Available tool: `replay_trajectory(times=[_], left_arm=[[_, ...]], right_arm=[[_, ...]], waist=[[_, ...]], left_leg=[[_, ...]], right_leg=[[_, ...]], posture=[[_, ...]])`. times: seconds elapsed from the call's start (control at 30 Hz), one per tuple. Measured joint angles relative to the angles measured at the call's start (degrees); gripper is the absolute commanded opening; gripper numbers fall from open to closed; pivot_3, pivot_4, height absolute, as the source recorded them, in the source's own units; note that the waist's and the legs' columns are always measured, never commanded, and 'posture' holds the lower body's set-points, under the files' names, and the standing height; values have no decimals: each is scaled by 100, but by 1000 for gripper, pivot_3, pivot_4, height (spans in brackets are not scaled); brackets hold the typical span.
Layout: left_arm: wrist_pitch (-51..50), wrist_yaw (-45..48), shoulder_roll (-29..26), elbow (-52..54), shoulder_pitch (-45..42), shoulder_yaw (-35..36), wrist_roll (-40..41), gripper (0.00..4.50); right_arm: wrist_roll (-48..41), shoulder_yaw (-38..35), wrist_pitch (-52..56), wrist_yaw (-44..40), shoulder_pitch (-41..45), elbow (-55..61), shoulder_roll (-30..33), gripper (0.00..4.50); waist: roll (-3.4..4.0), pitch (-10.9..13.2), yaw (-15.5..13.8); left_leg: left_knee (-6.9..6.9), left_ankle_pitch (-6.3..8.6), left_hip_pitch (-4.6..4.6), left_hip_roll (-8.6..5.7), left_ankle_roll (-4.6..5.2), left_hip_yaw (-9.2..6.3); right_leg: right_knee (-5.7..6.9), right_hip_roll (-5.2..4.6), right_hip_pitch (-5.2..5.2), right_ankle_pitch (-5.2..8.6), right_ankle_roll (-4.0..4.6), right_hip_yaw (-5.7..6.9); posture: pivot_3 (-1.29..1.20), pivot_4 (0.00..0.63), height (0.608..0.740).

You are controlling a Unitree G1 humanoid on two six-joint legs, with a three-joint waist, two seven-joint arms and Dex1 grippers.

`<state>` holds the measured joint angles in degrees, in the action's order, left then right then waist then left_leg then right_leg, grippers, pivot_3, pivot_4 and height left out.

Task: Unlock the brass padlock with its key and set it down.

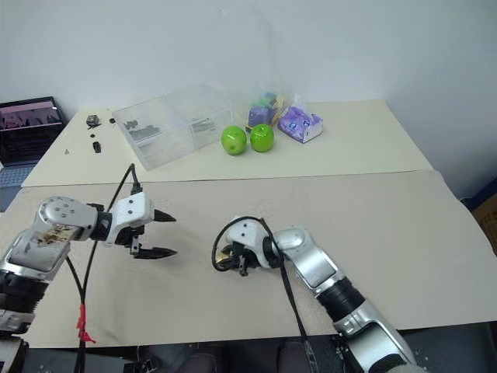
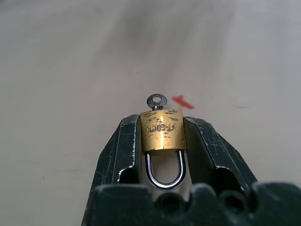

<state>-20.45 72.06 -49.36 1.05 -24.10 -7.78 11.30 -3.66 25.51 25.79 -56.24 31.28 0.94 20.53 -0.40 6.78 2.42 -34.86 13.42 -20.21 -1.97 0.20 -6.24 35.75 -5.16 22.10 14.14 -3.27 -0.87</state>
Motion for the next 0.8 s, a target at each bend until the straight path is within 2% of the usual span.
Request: replay_trajectory(times=[0.17, 0.43, 0.5, 0.53, 0.7, 0.8], left_arm=[[-704, -91, 325, 235, -14, -6, 372, 4500], [-2330, -761, 1101, -200, -764, 139, 966, 4500], [-2679, -889, 1212, -204, -797, 183, 1130, 3964], [-2905, -976, 1296, -204, -849, 206, 1207, 3862], [-3734, -1176, 1356, -179, -1049, 226, 1591, 1911], [-3960, -1175, 1285, -114, -1055, 200, 1680, 1911]], right_arm=[[-242, -597, 44, -94, 158, 553, 385, 917], [-278, -605, 37, -249, 150, 858, 667, 917], [-278, -605, 37, -246, 124, 880, 722, 917], [-278, -607, 38, -239, 90, 885, 757, 917], [-278, -607, 38, -219, -56, 939, 832, 917], [-191, -591, -18, -219, -57, 945, 969, 917]], waist=[[-1, -1, 12], [-5, -3, 3], [-6, -4, 15], [-6, -4, 14], [-7, -4, 17], [-7, -4, 9]], left_leg=[[-1, 0, 1, 2, 1, 0], [-7, 1, 0, 0, 3, 0], [-8, 3, 0, 0, 6, 2], [-8, 4, 0, -1, 6, 2], [-8, 4, 2, 1, 6, 2], [-7, 3, 2, 0, 6, 3]], right_leg=[[2, 3, -1, 0, 0, 1], [-1, 1, -6, 0, 0, 2], [-1, 0, -5, 0, 0, 1], [-1, -1, -5, 0, 0, 1], [0, 1, -5, 0, 0, 0], [-1, 0, -4, 0, 0, 0]], posture=[[0, 150, 740], [0, 150, 740], [0, 150, 740], [0, 150, 740], [0, 150, 740], [0, 150, 740]])
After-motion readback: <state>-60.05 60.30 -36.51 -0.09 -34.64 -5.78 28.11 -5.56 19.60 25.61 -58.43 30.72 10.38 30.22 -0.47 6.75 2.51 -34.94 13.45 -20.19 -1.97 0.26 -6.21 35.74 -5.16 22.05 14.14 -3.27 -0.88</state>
